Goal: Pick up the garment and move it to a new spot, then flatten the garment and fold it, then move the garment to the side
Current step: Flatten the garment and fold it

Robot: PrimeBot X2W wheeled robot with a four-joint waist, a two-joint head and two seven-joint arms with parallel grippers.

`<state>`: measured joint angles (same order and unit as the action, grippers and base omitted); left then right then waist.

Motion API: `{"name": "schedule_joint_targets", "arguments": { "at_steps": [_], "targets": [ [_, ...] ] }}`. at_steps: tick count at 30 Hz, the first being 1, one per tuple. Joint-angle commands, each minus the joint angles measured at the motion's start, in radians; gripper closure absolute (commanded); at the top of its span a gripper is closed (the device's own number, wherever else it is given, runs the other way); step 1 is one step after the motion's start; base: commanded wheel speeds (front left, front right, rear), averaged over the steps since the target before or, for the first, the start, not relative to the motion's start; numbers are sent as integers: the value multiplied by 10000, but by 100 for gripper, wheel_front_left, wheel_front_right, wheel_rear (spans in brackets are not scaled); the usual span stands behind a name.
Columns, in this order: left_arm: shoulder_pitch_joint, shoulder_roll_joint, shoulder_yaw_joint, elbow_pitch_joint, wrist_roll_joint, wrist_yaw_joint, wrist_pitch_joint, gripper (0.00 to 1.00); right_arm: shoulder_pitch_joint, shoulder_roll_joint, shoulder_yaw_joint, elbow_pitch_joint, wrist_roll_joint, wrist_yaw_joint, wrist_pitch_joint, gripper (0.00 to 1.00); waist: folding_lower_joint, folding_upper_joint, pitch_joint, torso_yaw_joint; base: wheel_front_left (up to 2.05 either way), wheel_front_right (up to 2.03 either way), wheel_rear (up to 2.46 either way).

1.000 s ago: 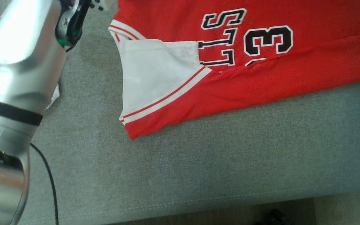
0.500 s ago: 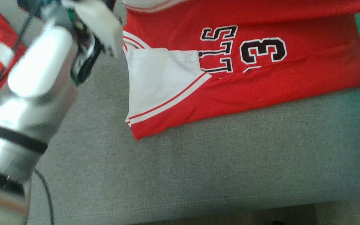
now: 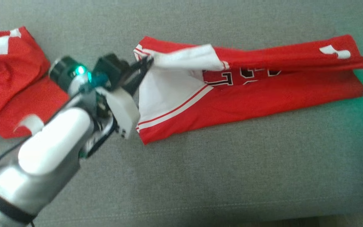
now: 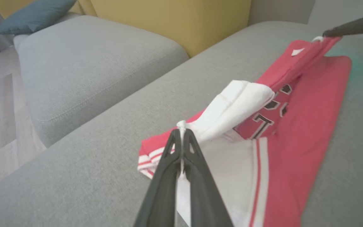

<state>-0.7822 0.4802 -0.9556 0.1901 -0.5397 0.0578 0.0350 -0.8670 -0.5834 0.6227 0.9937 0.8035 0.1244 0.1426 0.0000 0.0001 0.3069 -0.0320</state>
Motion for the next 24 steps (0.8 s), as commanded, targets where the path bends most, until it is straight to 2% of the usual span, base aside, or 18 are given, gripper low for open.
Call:
{"name": "schedule_joint_targets", "arguments": {
  "at_steps": [1, 9, 18, 19, 20, 21, 22, 23, 24],
  "targets": [
    [-352, 403, 448, -341, -29, 91, 35, 100, 151, -366, 89, -228, 44, 63, -8, 100, 0, -1, -62, -1, 0, 0, 0],
    [611, 880, -72, -1472, -167, 300, 827, 100, 639, -652, 499, -536, 201, 63, 745, 100, 0, -1, -295, -19, 0, 0, 0],
    [1088, 591, -340, -912, -239, 580, 830, 100, 800, -693, 921, -1009, 220, 63, 1343, 100, 0, -1, -231, -231, 0, 0, 0],
    [1133, 537, -359, -798, -281, 596, 840, 100, 791, -692, 937, -1051, 229, 63, 1382, 37, 0, -1, -223, -254, 0, 0, 0],
    [1178, 494, -385, -699, -325, 599, 866, 100, 788, -684, 934, -1065, 263, 63, 1462, 0, 0, -1, -222, -276, 0, 0, 0],
    [1206, 456, -398, -624, -341, 616, 852, 83, 774, -690, 942, -1101, 262, 63, 1491, 0, 0, -1, -231, -296, 0, 0, 0],
    [1237, 420, -399, -562, -358, 643, 820, 56, 758, -703, 930, -1133, 265, 63, 1486, 0, 0, -1, -247, -311, 0, 0, 0],
    [1268, 394, -407, -502, -375, 660, 800, 9, 747, -719, 899, -1153, 274, 63, 1456, 0, 0, -1, -273, -320, 0, 0, 0],
    [1293, 374, -414, -445, -394, 667, 786, 0, 737, -740, 866, -1167, 261, 63, 1391, 0, 0, -1, -312, -325, 0, 0, 0]
  ]
}}
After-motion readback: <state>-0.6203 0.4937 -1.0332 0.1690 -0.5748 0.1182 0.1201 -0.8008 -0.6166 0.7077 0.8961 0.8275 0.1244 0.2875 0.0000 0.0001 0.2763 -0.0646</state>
